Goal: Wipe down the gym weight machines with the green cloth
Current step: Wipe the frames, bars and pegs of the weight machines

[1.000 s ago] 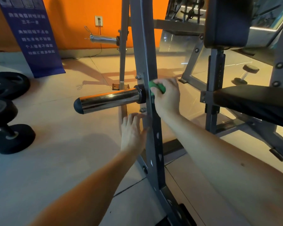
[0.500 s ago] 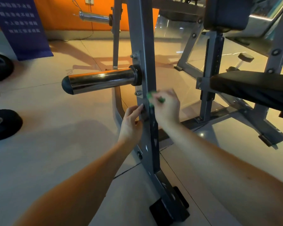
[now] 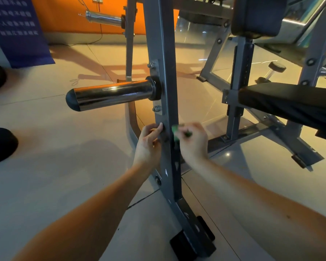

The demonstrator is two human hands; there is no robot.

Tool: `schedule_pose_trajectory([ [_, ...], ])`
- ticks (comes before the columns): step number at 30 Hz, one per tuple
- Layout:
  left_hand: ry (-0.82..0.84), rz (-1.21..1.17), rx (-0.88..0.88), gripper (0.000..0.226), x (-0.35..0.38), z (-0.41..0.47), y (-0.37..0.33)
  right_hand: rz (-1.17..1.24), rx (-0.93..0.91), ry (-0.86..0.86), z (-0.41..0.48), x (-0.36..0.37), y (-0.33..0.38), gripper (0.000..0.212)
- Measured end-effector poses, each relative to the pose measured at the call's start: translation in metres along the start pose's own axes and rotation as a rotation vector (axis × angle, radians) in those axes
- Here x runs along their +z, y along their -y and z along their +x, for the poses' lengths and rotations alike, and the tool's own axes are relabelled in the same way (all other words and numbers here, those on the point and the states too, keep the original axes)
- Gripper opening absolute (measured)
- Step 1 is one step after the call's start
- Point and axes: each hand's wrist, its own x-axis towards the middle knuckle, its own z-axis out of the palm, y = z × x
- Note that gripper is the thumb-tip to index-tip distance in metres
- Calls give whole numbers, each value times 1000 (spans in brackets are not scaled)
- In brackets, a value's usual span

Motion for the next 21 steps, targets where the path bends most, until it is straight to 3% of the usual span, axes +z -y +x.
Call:
schedule_pose_trajectory([
  [5, -28, 29, 27, 55, 3, 0, 7, 70, -159, -155, 86, 1, 53, 6],
  [11, -84, -91, -52, 41, 13, -7, 10, 62, -164, -108, -8, 17, -20, 12],
  [16, -155, -81, -128, 33, 21, -18, 9, 17, -71, 119, -85, 13, -74, 16],
  [21, -159, -103, -149, 24, 20, -25, 8, 113, -40, -36, -24, 16, -24, 15],
])
